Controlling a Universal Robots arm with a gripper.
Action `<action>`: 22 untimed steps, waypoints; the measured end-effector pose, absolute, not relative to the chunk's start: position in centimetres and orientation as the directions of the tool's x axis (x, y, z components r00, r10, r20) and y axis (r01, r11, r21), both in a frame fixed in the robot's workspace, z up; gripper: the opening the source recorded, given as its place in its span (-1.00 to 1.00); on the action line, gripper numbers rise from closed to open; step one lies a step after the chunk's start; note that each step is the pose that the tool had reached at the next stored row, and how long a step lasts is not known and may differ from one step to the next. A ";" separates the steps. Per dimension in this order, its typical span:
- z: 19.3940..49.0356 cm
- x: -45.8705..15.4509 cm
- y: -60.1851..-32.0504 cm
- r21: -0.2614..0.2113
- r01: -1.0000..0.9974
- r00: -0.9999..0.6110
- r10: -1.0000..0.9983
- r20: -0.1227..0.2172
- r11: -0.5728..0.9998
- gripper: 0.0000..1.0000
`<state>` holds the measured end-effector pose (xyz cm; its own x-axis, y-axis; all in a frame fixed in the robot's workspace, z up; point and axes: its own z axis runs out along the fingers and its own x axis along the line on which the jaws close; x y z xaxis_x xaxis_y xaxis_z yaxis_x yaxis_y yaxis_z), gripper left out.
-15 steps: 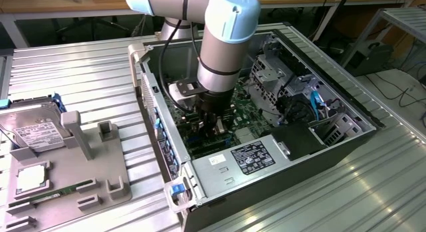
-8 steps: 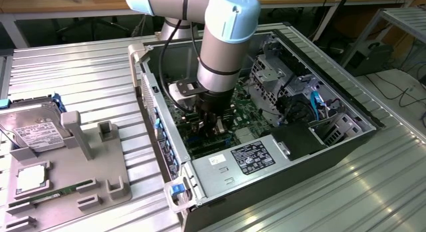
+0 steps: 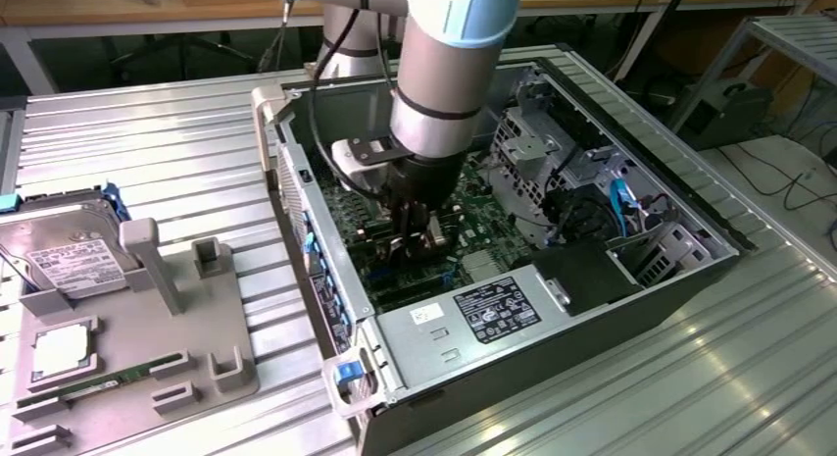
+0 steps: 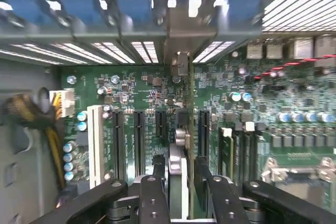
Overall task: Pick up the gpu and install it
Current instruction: 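Insert the gpu into the slot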
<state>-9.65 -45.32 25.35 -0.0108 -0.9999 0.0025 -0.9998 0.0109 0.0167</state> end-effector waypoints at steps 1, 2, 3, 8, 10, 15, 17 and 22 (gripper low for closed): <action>26.1 -9.7 -45.3 0.016 -1.000 -0.011 -1.000 0.003 0.011 -0.29; 26.8 -9.6 -45.2 0.016 -1.000 -0.011 -1.000 0.002 0.011 -0.29; 27.2 -9.6 -45.2 0.016 -1.000 -0.011 -1.000 0.003 0.011 -0.29; 29.5 -9.6 -45.1 0.014 -1.000 -0.011 -1.000 0.002 0.011 -0.29; 29.5 -9.6 -45.1 0.014 -1.000 -0.011 -1.000 0.002 0.011 -0.31; 29.5 -9.6 -45.1 0.014 -1.000 -0.011 -1.000 0.002 0.011 -0.69; 29.5 -9.6 -45.1 0.014 -1.000 -0.011 -1.000 0.003 0.011 -0.79; 29.5 -9.6 -45.1 0.014 -1.000 -0.011 -1.000 0.002 0.011 -0.79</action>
